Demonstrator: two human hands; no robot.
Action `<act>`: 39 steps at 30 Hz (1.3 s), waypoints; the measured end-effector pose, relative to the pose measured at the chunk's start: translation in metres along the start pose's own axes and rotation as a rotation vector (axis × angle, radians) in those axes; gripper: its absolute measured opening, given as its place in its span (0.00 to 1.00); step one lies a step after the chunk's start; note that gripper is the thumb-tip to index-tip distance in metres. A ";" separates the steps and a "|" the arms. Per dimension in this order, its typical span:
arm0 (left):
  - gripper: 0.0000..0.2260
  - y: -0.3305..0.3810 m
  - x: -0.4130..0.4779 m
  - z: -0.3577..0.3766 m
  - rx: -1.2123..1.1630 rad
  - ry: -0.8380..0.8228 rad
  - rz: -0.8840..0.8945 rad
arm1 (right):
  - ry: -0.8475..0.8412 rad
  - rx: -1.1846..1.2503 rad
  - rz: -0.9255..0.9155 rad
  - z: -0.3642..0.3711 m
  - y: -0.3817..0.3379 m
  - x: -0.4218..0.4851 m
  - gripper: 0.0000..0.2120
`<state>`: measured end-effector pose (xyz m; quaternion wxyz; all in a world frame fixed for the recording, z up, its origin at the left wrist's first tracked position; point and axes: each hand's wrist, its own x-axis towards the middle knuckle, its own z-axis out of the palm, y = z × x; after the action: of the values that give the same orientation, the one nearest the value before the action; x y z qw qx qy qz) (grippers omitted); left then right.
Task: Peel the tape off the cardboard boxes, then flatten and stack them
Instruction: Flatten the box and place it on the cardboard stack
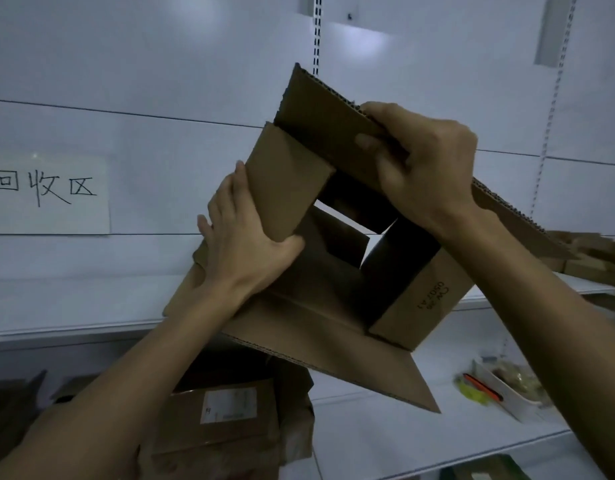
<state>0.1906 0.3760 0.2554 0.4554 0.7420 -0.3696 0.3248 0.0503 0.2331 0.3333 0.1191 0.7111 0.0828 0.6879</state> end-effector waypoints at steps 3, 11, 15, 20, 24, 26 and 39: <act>0.49 -0.006 -0.013 0.002 -0.013 -0.139 0.094 | -0.070 0.066 0.036 -0.012 0.021 -0.023 0.11; 0.36 -0.011 -0.044 0.041 0.136 -0.589 0.242 | -0.430 0.024 0.150 -0.037 0.062 -0.086 0.12; 0.16 0.003 -0.059 0.063 -0.124 -0.642 0.100 | -0.356 -0.301 0.215 -0.052 0.092 -0.136 0.17; 0.14 0.013 -0.052 0.079 -0.282 -0.545 -0.010 | -0.095 -0.415 1.112 -0.071 0.131 -0.198 0.44; 0.13 0.010 -0.050 0.086 -0.228 -0.566 -0.013 | -0.235 -0.247 1.371 -0.059 0.152 -0.229 0.59; 0.12 0.008 -0.052 0.090 -0.201 -0.568 0.014 | -0.277 -0.180 1.440 -0.051 0.169 -0.237 0.64; 0.19 0.059 -0.010 0.103 0.010 -0.427 0.120 | 0.011 0.396 1.672 -0.093 0.243 -0.216 0.10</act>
<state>0.1507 0.2657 0.2338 0.3430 0.7729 -0.4995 0.1886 -0.0620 -0.0555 0.1978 -0.5535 0.5431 -0.3494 0.5260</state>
